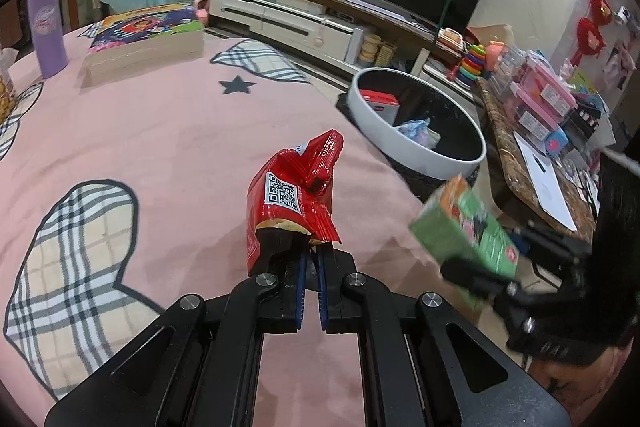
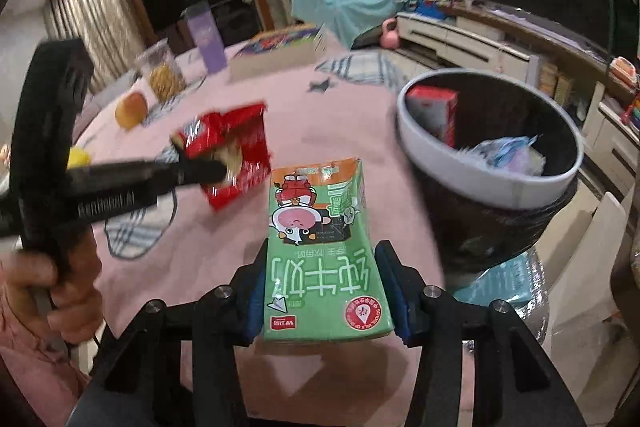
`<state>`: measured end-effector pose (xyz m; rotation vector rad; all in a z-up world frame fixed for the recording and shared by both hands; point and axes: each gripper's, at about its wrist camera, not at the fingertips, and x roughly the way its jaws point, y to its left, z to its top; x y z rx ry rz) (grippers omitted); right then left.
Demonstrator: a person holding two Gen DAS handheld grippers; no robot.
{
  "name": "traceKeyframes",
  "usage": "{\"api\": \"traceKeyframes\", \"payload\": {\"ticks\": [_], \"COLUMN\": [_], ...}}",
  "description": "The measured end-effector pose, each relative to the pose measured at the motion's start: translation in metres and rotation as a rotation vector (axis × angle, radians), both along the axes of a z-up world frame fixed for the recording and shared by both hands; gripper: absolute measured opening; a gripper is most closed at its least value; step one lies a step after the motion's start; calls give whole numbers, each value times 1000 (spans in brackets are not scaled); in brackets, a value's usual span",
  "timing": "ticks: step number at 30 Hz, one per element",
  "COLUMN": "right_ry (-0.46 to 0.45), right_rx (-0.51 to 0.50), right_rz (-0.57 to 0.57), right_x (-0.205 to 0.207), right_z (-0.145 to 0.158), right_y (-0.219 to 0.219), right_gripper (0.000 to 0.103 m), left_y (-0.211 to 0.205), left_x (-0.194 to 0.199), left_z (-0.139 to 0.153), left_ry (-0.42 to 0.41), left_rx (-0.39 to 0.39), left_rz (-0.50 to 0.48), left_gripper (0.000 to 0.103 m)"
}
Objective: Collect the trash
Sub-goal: 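Carry the red snack bag and green milk carton over the bin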
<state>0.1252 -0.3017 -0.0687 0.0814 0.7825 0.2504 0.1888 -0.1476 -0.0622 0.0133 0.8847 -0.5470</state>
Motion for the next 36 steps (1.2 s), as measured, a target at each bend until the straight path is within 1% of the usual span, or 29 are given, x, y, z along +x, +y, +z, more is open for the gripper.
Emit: {"api": "traceKeyframes", "payload": {"ticks": [5, 8, 12, 23, 29, 36], "right_ry": [-17, -21, -28, -64, -61, -69], "right_rx": [61, 117, 167, 177, 222, 233], "right_rz": [-42, -60, -95, -142, -157, -181], "right_x": [6, 9, 12, 29, 42, 56], "right_z": [8, 10, 14, 29, 32, 38], "right_y": [-21, -32, -50, -81, -100, -117], "right_gripper": [50, 50, 50, 50, 50, 50], "left_y": [-19, -29, -44, -84, -106, -124], "left_x": [-1, 1, 2, 10, 18, 34], "left_z": [3, 5, 11, 24, 31, 36], "left_ry": [0, 8, -7, -30, -40, -47], "left_rx": [8, 0, 8, 13, 18, 23], "left_rz": [-43, -63, -87, -157, -194, -211], "left_gripper": [4, 4, 4, 4, 4, 4]}}
